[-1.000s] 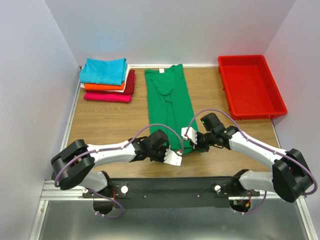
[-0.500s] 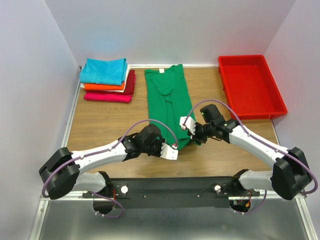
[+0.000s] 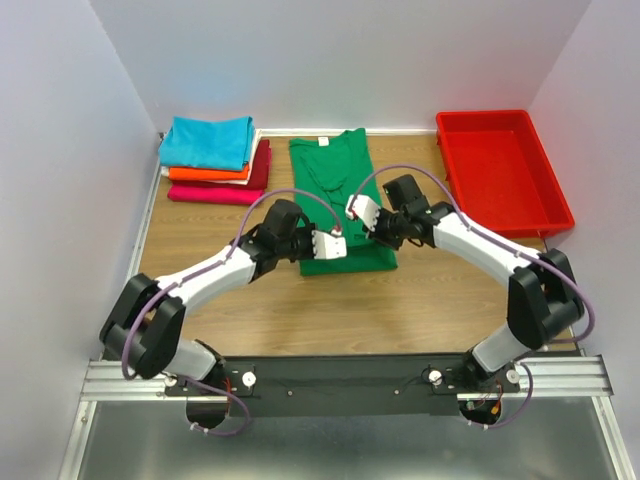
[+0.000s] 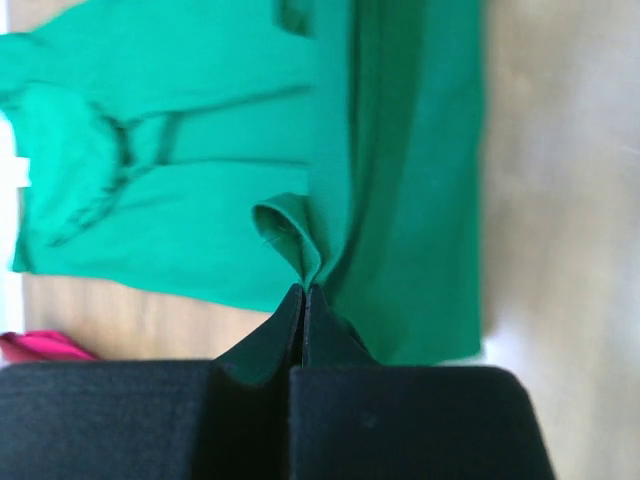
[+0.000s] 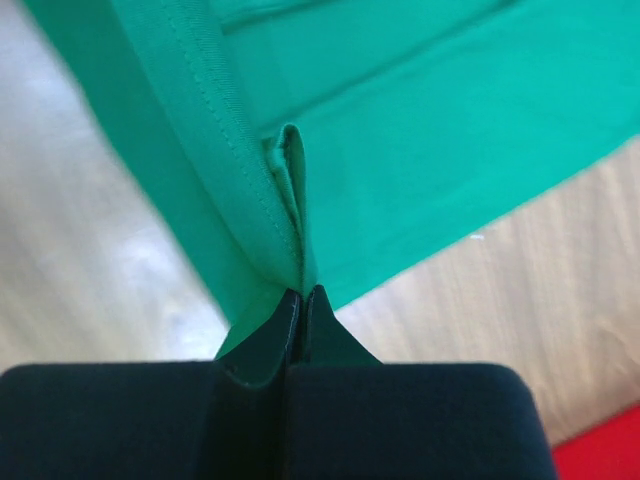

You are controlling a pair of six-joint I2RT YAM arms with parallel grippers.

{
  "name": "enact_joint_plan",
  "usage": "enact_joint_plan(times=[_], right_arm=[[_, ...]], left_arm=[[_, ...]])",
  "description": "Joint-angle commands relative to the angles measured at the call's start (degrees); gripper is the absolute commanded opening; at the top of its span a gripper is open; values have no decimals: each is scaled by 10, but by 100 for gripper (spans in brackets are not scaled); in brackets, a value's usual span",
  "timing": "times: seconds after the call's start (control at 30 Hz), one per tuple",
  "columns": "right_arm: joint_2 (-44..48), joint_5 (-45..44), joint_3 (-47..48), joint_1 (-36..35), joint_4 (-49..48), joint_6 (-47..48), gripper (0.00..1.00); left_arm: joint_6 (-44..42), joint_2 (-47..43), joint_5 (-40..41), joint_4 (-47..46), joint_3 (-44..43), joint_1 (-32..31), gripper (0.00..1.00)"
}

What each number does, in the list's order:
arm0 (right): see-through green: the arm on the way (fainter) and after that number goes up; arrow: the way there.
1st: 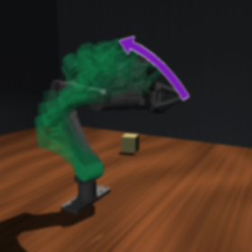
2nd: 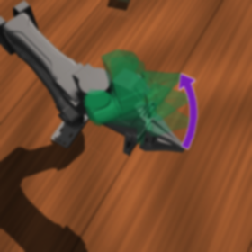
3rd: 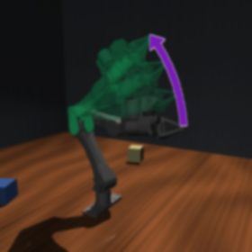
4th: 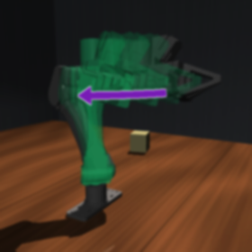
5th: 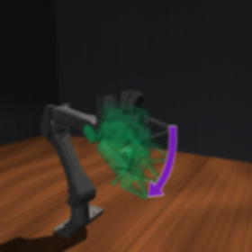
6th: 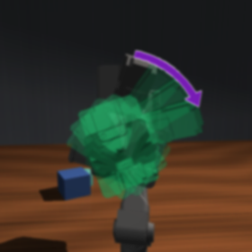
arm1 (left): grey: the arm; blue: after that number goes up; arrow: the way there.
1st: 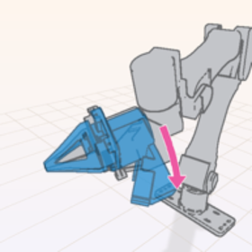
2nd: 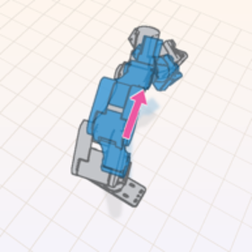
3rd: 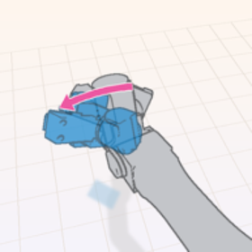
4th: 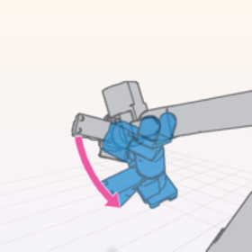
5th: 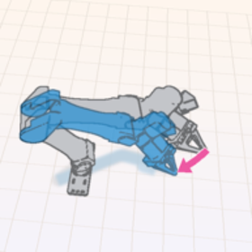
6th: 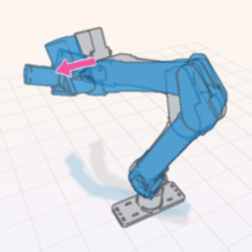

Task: Fold and stack the t-shirts
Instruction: Fold the tshirt

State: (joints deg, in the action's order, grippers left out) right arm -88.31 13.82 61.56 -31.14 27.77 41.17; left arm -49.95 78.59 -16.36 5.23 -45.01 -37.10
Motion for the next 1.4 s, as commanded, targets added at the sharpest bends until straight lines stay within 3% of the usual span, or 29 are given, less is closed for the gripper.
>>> enact_joint_plan(times=[0.0, 0.47, 1.27, 1.37], right_arm=[[-47, -49, 58, 19, -17, -14, 1], [-197, -42, 208, 68, -32, -16, 1], [-382, -58, 407, 95, -46, -11, 1], [-399, -58, 424, 97, -46, -9, 7]], left_arm=[[-19, 54, -46, -43, -61, 34, 0], [-50, 214, -106, -19, -210, 96, 0], [-37, 344, -119, -2, -344, 153, 0], [-25, 358, -119, -3, -361, 159, 0]])
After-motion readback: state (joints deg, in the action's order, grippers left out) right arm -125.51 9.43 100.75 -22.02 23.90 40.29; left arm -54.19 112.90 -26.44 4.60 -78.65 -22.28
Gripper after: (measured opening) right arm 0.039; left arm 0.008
